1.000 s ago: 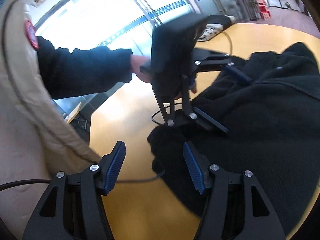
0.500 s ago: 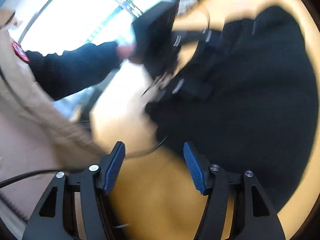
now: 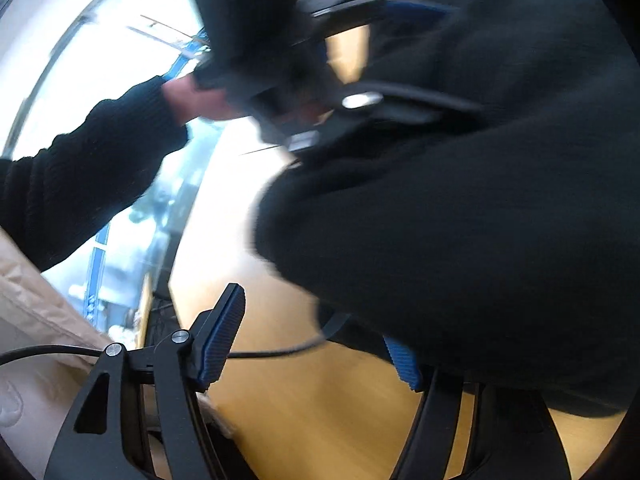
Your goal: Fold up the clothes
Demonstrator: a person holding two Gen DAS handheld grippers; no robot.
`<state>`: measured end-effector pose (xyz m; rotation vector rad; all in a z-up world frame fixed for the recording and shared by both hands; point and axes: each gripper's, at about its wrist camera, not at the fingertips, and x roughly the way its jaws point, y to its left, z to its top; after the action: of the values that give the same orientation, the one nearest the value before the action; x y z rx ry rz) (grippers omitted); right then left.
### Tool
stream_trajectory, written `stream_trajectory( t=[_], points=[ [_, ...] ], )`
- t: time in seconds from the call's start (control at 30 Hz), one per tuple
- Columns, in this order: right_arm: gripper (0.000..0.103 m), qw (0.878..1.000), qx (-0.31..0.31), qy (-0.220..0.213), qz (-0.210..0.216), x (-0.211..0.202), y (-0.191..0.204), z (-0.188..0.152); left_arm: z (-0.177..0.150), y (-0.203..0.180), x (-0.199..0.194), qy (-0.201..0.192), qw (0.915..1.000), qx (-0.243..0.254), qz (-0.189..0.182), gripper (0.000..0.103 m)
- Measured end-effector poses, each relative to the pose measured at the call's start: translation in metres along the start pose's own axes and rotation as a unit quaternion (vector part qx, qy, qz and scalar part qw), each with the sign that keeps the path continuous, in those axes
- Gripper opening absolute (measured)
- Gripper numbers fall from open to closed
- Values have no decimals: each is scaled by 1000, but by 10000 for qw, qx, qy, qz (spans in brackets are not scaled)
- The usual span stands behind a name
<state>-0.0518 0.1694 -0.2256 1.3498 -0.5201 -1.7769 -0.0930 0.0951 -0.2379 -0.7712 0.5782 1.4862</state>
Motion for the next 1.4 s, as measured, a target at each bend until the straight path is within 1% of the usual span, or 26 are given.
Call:
stream_trajectory(
  t=[0.03,0.13,0.27,0.3,0.37,0.43,0.5,0.53,0.6,0.67,0.7,0.73,0.8,0.83,0.9,0.97,1.0,1.03,1.07,1.13,1.17,1.23,1.3,1.37,1.4],
  points=[
    [64,9999,-102,60,49,6,7,-1,0,1,0,-5,10000,-1,-5,103],
    [63,9985,-424,265,237,25,30,-3,0,3,0,-9,10000,-1,-1,103],
    [62,9912,-852,630,792,51,68,-6,1,4,-1,10,10000,-35,1,103],
    [57,9885,-953,710,939,56,77,-7,1,5,-2,16,10000,-56,-6,103],
    [57,9839,-1119,820,1130,58,94,-11,3,8,-5,34,9998,-178,-32,103],
    [57,9831,-1236,783,1099,48,102,-13,5,11,-14,22,9993,-372,20,102],
    [57,9866,-1221,549,929,24,101,-10,5,11,-32,-141,9983,-517,227,102],
    [58,9892,-1196,372,757,4,98,-7,6,12,-43,-232,9972,-614,350,102],
    [58,9924,-1172,65,361,-36,93,0,8,13,-59,-377,9946,-810,532,102],
    [59,9922,-1226,-190,-130,-81,86,7,12,4,-75,-618,9912,-993,618,102],
    [59,9915,-1236,-272,-306,-102,81,10,14,0,-82,-739,9891,-1084,661,102],
    [62,9910,-1230,-321,-419,-121,75,12,17,-5,-88,-855,9871,-1157,705,102],
    [75,9901,-1193,-393,-623,-160,61,17,24,-25,-87,-968,9858,-1136,764,102],
    [75,9902,-1144,-393,-694,-179,51,20,26,-39,-81,-973,9868,-1069,733,102],
    [75,9905,-1107,-230,-778,-208,36,20,30,-59,-67,-905,9894,-940,639,102],
    [75,9883,-1270,-74,-848,-219,37,9,29,-77,-44,-607,9939,-773,509,102],
    [75,9873,-1300,-96,-912,-222,37,8,25,-82,-30,-373,9952,-706,564,102],
    [75,9865,-1278,-199,-1000,-224,36,10,22,-85,-16,-161,9958,-655,618,102],
    [75,9856,-1256,-303,-1087,-225,35,11,19,-84,-5,-70,9955,-648,686,103],
    [76,9837,-1075,-589,-1319,-245,24,13,13,-90,-1,-173,9940,-604,890,103],
    [76,9827,-978,-696,-1407,-252,14,16,14,-92,-2,-138,9928,-691,967,102],
    [77,9812,-875,-794,-1527,-260,-6,25,16,-94,-13,-114,9889,-986,1106,102],
    [77,9804,-846,-787,-1599,-260,-26,38,12,-102,-36,-116,9806,-1442,1322,102],
    [77,9814,-793,-761,-1573,-261,-43,50,4,-112,-59,-65,9687,-1943,1542,102],
    [77,9822,-798,-761,-1524,-262,-47,53,-7,-120,-72,22,9581,-2346,1643,102]
  ],
)
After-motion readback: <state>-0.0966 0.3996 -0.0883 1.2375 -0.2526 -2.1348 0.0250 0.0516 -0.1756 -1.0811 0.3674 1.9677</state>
